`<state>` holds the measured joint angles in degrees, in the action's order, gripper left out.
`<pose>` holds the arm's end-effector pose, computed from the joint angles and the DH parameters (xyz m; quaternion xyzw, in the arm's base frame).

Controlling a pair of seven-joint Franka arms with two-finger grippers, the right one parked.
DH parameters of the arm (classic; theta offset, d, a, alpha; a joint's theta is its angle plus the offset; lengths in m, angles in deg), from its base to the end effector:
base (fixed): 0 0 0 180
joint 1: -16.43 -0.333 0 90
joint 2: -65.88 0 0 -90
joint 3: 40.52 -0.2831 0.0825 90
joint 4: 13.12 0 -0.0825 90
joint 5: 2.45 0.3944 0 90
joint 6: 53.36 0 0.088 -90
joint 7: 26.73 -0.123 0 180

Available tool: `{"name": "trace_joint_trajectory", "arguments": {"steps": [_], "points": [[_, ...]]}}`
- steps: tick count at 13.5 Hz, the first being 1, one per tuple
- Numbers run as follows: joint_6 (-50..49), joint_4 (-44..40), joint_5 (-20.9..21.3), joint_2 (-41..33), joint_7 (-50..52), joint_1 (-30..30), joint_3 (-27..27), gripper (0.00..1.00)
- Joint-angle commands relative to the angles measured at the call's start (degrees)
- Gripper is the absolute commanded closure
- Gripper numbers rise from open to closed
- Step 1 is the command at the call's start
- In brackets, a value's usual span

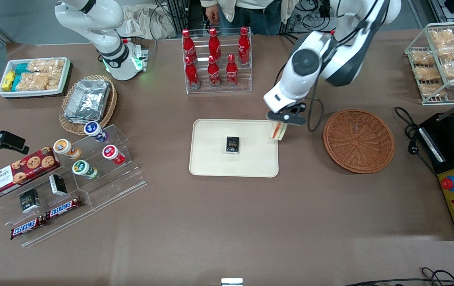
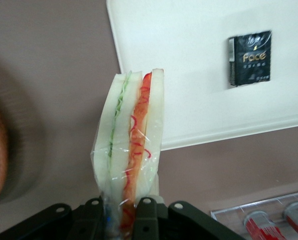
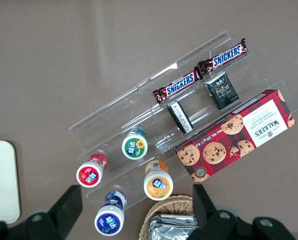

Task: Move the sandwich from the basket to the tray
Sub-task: 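Lower the sandwich onto the white tray beside the black packet and release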

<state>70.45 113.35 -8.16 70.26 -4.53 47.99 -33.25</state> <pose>0.4083 -0.3358 0.2811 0.9906 -0.1144 -0.0752 0.0072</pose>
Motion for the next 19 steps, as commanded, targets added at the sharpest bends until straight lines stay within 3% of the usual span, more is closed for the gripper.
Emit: {"name": "trace_joint_trajectory", "arguments": {"steps": [1, 8, 12, 17, 18, 19], "points": [[4.0, -1.1, 0.4, 5.4, 3.0, 1.5, -0.5, 1.0], [10.5, -2.6, 0.9, 12.8, 10.0, 3.2, -0.6, 1.0], [11.1, -3.7, 6.2, 14.3, 13.3, 3.2, -0.6, 1.0], [12.3, -5.5, 8.3, 16.9, 13.8, 3.2, -0.7, 1.0], [12.3, -6.7, 8.8, 18.1, 15.8, 3.2, -0.7, 0.91], [12.1, -7.7, 9.0, 18.8, 18.0, 3.2, -0.7, 0.26]]}}
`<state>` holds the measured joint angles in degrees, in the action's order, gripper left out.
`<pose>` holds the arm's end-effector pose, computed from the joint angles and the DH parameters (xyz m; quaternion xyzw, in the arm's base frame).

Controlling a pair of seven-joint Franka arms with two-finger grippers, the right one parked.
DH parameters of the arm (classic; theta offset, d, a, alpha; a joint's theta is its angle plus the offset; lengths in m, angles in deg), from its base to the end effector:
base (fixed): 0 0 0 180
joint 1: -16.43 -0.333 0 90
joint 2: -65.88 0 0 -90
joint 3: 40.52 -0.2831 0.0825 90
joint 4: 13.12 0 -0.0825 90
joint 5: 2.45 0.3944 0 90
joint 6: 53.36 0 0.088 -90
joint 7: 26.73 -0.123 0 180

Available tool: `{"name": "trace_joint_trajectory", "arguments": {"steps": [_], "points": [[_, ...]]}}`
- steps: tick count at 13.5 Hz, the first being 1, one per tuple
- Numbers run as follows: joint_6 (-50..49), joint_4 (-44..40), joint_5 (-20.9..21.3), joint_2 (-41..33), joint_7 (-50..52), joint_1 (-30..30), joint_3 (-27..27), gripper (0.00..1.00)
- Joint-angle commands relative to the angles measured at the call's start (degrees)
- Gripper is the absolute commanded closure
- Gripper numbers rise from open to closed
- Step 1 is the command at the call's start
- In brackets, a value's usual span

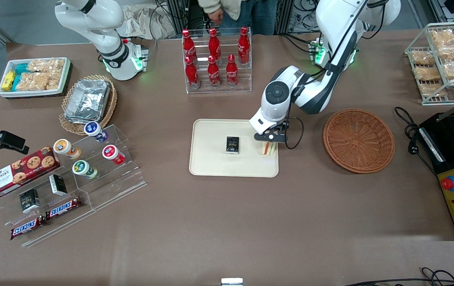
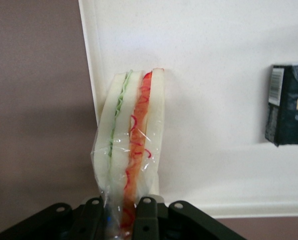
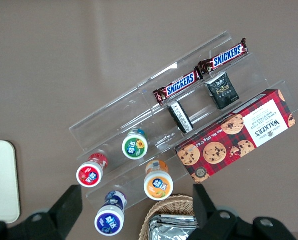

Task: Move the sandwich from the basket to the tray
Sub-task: 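Lower the sandwich onto the white tray beside the black packet and release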

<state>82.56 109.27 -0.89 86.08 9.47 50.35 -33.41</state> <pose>0.4166 -0.3650 0.1762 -0.9971 0.0498 0.0522 0.0255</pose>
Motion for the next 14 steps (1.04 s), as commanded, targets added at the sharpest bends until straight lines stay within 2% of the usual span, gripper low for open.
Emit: {"name": "trace_joint_trajectory", "arguments": {"steps": [1, 5, 7, 9, 11, 14], "points": [[-0.2, -3.6, 2.4, 3.1, 4.4, 0.8, -0.4, 0.0], [-3.4, -5.3, 3.5, 1.5, 4.4, 0.8, -0.5, 0.0], [-16.5, -13.9, 3.8, 0.6, 3.7, -0.1, -0.7, 0.0], [-31.4, -26.3, 2.9, 1.0, -0.4, -2.3, -1.1, 0.0], [-36.3, -32.8, 2.7, -0.3, -2.9, -6.7, -0.8, 0.0], [-37.8, -33.0, 2.2, -7.7, -6.9, -11.1, -1.0, 0.0]]}}
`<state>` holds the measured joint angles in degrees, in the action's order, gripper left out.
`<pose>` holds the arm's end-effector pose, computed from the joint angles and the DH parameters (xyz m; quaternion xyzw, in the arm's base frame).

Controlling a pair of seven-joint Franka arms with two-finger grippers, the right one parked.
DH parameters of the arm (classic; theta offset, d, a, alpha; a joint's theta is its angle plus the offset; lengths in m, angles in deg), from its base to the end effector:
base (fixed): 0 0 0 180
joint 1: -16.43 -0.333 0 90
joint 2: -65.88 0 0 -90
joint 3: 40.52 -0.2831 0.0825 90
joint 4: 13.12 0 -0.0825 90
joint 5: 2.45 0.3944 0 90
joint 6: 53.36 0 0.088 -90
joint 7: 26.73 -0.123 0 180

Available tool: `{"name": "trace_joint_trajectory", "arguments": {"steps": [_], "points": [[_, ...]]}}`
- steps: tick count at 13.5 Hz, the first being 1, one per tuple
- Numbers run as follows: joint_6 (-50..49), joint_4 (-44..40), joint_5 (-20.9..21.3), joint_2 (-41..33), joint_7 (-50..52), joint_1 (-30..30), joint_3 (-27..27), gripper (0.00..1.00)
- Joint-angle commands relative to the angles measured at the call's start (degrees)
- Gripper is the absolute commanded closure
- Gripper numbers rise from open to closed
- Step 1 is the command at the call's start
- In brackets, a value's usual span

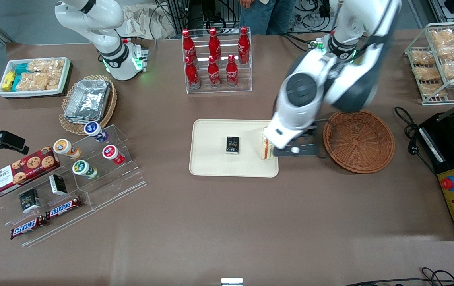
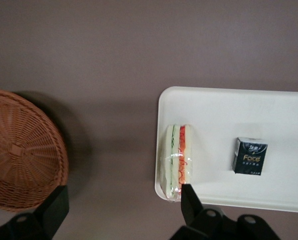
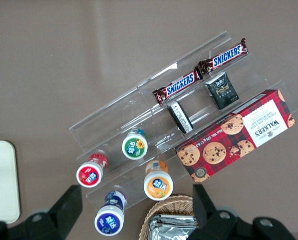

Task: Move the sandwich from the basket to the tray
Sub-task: 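Lower the sandwich onto the white tray beside the black packet and release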

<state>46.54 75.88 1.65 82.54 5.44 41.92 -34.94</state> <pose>0.5525 -0.3181 0.4232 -0.9986 -0.0030 0.0312 0.0437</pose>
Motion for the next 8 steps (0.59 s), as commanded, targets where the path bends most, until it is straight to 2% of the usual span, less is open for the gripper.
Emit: {"name": "trace_joint_trajectory", "arguments": {"steps": [1, 3, 5, 8], "points": [[-4.8, 0.6, -0.8, -7.1, -5.9, -4.3, 0.5, 0.0], [-9.6, 1.4, -2.2, -12.1, -13.5, -10.2, 0.6, 0.0], [-11.3, 6.0, -2.2, -18.0, -20.9, -13.6, 0.5, 0.0], [-10.8, 7.2, 0.2, -19.8, -21.8, -19.1, 3.4, 0.0]]}}
